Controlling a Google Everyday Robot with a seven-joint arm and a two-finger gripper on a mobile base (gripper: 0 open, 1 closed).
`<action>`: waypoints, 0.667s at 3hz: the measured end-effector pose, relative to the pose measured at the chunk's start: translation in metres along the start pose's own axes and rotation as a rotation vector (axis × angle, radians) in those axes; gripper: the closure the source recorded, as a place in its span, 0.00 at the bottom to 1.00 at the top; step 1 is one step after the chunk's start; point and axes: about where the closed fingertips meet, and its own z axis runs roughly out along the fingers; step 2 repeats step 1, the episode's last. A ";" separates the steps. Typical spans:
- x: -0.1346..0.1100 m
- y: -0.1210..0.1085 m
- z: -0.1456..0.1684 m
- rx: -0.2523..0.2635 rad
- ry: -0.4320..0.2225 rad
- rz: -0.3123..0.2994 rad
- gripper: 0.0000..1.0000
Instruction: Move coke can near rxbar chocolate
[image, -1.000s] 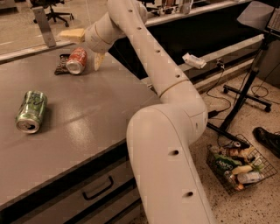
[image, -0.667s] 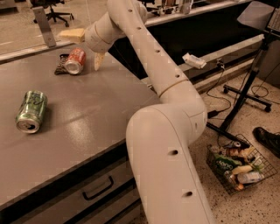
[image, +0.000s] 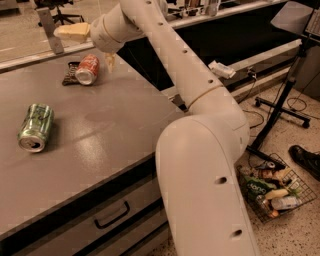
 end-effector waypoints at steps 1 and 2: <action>0.000 0.000 0.000 0.000 0.000 0.000 0.00; 0.000 0.000 0.000 0.000 0.000 0.000 0.00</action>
Offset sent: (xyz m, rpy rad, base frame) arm 0.0000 0.0000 0.0000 0.0000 0.0000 0.0000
